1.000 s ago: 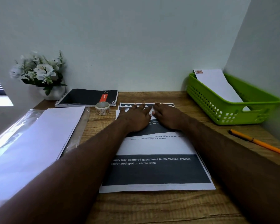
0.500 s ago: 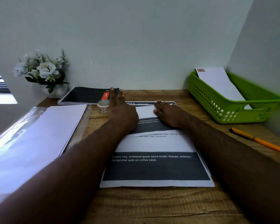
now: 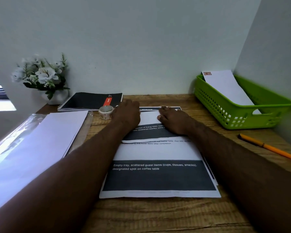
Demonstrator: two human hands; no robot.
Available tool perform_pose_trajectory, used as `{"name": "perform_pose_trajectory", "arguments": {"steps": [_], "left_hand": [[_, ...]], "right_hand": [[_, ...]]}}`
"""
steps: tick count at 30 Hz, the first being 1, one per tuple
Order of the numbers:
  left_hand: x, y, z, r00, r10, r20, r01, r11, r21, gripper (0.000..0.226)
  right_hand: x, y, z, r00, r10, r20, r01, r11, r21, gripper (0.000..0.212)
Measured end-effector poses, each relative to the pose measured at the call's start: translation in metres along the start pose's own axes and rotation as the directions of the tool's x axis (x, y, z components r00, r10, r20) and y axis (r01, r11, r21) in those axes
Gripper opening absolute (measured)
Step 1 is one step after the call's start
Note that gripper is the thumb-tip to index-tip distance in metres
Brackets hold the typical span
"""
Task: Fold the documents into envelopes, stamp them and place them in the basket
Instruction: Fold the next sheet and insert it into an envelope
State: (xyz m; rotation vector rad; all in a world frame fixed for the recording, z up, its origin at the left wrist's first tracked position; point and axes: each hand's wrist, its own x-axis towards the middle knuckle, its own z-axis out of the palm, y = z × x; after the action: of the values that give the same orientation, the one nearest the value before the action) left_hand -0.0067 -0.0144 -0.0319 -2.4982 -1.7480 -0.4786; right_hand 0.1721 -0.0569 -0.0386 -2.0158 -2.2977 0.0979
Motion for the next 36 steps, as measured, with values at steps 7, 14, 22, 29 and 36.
{"name": "perform_pose_trajectory", "arguments": {"steps": [7,14,22,29,36], "left_hand": [[0.006,-0.004,0.002,0.994,-0.031,-0.108,0.021,0.995,-0.095,0.027],[-0.003,0.011,-0.010,0.730,0.231,-0.643,-0.245,0.967,0.070,0.014],[-0.012,0.025,-0.015,0.892,0.339,-0.300,-0.287,0.936,0.206,0.038],[-0.009,0.023,0.009,0.967,0.250,0.044,-0.228,0.932,-0.283,0.042],[-0.009,0.026,0.009,0.949,0.235,0.210,-0.205,0.966,-0.157,0.049]], "right_hand": [[-0.001,0.006,0.004,0.989,-0.003,-0.149,-0.002,1.000,-0.029,0.055],[-0.001,0.016,-0.014,0.758,-0.082,-0.647,0.030,0.995,-0.091,0.040],[-0.008,0.013,-0.017,0.844,-0.182,-0.504,0.160,0.983,-0.087,0.016],[-0.011,0.012,-0.017,0.973,-0.129,-0.193,0.173,0.959,0.227,0.032],[0.000,0.007,-0.006,0.970,-0.038,-0.238,0.083,0.979,0.184,0.032]]}}
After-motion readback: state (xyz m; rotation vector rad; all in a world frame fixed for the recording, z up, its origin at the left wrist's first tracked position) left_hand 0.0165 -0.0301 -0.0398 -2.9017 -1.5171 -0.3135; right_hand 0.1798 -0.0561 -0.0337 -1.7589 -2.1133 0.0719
